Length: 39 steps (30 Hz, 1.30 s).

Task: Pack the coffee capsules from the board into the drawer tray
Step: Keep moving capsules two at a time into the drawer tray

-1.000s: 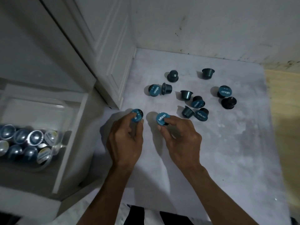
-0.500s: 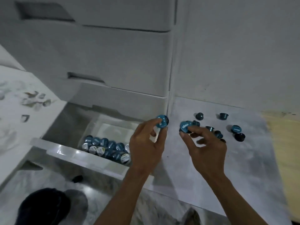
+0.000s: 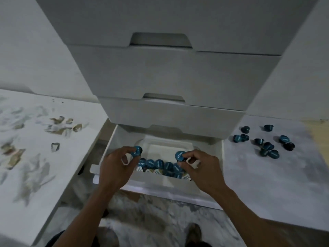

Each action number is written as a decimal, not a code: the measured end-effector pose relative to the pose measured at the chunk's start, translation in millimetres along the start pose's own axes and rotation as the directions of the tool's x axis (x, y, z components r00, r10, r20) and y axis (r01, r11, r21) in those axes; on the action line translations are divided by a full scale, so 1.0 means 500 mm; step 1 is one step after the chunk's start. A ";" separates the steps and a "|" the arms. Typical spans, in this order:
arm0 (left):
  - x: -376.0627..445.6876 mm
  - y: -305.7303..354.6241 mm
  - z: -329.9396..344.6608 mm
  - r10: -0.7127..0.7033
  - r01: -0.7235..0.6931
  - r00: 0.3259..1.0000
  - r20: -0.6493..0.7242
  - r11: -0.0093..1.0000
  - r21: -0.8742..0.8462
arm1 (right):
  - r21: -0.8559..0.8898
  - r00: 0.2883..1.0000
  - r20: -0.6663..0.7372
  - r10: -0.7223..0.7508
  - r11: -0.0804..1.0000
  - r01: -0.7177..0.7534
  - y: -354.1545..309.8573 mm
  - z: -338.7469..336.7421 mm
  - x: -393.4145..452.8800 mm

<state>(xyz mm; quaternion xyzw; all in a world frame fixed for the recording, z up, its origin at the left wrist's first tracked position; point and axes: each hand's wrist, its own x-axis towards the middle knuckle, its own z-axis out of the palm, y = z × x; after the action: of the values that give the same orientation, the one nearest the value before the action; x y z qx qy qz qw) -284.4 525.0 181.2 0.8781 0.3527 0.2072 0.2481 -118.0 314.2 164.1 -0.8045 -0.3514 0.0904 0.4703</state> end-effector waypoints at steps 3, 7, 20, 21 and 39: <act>0.058 -0.037 0.021 0.071 -0.074 0.993 0.089 0.997 0.035 | -0.053 0.999 0.038 0.009 0.999 -0.007 0.015 0.051 0.044; 0.125 -0.077 0.071 0.123 -0.147 0.964 0.234 0.985 0.089 | -0.103 0.987 0.154 0.047 0.994 -0.032 0.044 0.118 0.110; 0.217 -0.150 0.189 0.160 -0.233 0.828 0.538 0.970 0.070 | -0.182 0.900 0.423 0.108 0.983 -0.032 0.130 0.270 0.209; 0.219 -0.155 0.192 0.166 -0.236 0.823 0.543 0.970 0.062 | -0.187 0.899 0.424 0.107 0.982 -0.028 0.133 0.274 0.210; 0.241 -0.172 0.206 0.210 -0.339 0.745 0.633 0.936 0.089 | -0.129 0.853 0.503 0.136 0.988 -0.081 0.145 0.275 0.216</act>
<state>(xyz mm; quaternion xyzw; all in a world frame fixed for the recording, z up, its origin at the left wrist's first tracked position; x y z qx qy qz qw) -193.0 636.1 72.4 0.9598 0.1377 -0.0913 0.2270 -69.0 457.1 50.1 -0.7934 -0.4216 0.3084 0.3124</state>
